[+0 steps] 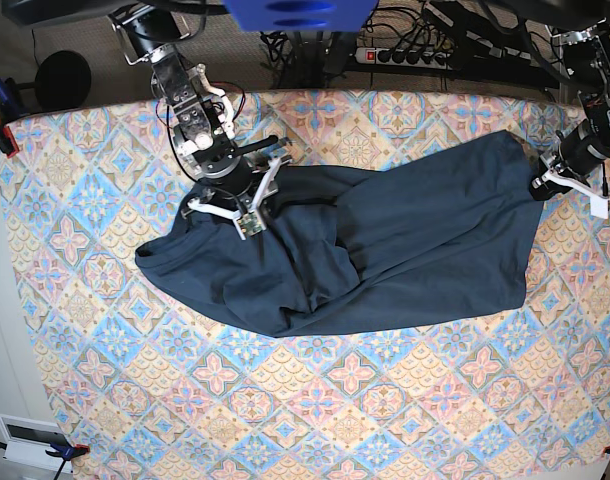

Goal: Layout the t-shirt on the table in an organized manner, then fold the t-shirt properly
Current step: 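Regrasp the shirt end with the right gripper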

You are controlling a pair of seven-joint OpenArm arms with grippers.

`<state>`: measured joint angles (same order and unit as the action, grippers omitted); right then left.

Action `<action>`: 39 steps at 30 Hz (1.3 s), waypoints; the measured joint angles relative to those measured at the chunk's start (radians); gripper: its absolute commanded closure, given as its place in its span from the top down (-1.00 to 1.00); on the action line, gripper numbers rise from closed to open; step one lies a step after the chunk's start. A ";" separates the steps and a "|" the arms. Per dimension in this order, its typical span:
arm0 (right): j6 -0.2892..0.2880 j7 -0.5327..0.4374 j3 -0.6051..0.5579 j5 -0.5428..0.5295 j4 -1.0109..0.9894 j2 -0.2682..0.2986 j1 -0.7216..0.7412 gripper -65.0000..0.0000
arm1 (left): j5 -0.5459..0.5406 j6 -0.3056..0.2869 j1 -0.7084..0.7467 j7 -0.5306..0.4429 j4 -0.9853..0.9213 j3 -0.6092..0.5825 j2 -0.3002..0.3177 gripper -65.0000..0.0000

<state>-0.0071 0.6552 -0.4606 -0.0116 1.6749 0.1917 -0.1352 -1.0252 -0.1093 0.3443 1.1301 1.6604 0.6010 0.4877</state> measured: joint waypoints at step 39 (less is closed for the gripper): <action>0.012 0.072 0.382 -0.581 -0.080 0.025 0.003 0.05 | 0.000 0.000 0.000 0.000 0.000 0.000 0.000 -1.00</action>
<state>0.0051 0.7269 -0.0788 -0.5922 1.5948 0.2165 -0.1326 -1.0248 -0.1097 0.3439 1.1297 1.6604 0.6010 0.4877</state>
